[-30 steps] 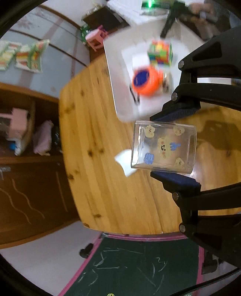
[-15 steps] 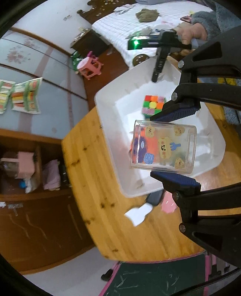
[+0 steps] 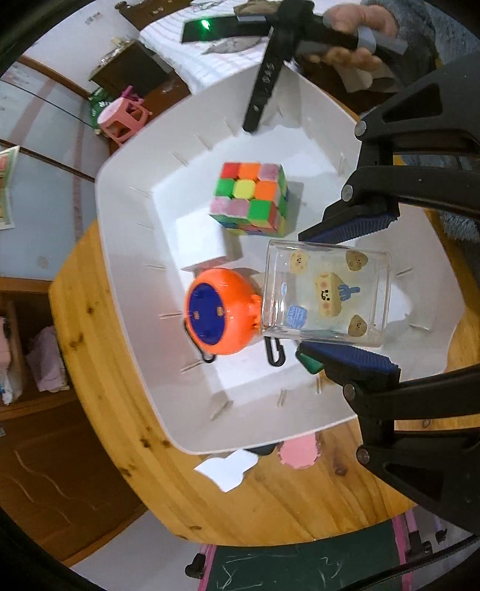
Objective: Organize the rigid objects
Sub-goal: 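Carry the clear plastic box into the white bin and open the left tool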
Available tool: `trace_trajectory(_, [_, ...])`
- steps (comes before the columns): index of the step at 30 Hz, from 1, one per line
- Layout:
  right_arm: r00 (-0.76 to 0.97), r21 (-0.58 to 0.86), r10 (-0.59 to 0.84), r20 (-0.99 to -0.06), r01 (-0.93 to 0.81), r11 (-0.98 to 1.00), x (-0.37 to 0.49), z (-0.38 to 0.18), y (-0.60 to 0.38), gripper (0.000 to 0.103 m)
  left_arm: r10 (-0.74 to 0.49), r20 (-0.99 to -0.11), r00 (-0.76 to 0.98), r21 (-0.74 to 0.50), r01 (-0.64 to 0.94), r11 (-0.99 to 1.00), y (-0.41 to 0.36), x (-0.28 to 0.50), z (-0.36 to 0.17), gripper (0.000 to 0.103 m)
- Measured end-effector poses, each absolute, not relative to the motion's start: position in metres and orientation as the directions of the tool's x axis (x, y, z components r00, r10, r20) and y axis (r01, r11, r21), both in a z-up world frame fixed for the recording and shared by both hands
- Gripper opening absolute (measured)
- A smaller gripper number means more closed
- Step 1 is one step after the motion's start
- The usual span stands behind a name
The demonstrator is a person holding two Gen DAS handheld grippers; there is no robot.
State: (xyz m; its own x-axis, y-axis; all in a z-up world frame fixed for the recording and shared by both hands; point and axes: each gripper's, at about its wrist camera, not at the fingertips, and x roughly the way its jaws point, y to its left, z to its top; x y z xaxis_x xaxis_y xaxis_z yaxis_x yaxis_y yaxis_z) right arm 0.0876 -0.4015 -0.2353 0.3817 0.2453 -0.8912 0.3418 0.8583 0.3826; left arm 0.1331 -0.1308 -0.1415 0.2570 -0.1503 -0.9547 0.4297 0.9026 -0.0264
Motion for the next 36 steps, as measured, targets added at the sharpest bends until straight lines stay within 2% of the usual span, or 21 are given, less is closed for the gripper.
trace_trajectory(13, [0.382, 0.379, 0.241, -0.892, 0.342, 0.86, 0.088, -0.235, -0.402, 0.022, -0.008, -0.97, 0.243, 0.117, 0.497, 0.86, -0.147, 0.122, -0.187, 0.056])
trace_trajectory(19, [0.382, 0.374, 0.236, -0.893, 0.343, 0.862, 0.088, -0.234, -0.399, 0.022, -0.008, -0.974, 0.228, 0.109, 0.496, 0.862, -0.146, 0.119, -0.19, 0.056])
trace_trajectory(20, [0.382, 0.373, 0.235, -0.894, 0.343, 0.862, 0.088, -0.234, -0.399, 0.022, -0.011, -0.975, 0.223, 0.104, 0.496, 0.862, -0.145, 0.119, -0.191, 0.058])
trace_trajectory(22, [0.382, 0.371, 0.233, -0.894, 0.343, 0.863, 0.088, -0.234, -0.398, 0.022, -0.012, -0.974, 0.227, 0.104, 0.492, 0.864, -0.144, 0.117, -0.19, 0.075])
trace_trajectory(24, [0.382, 0.37, 0.232, -0.895, 0.342, 0.864, 0.087, -0.234, -0.398, 0.022, -0.011, -0.97, 0.244, 0.113, 0.49, 0.864, -0.143, 0.115, -0.187, 0.082])
trace_trajectory(36, [0.38, 0.364, 0.226, -0.897, 0.344, 0.866, 0.087, -0.233, -0.398, 0.022, -0.005, -0.954, 0.3, 0.146, 0.479, 0.866, -0.137, 0.1, -0.166, 0.082])
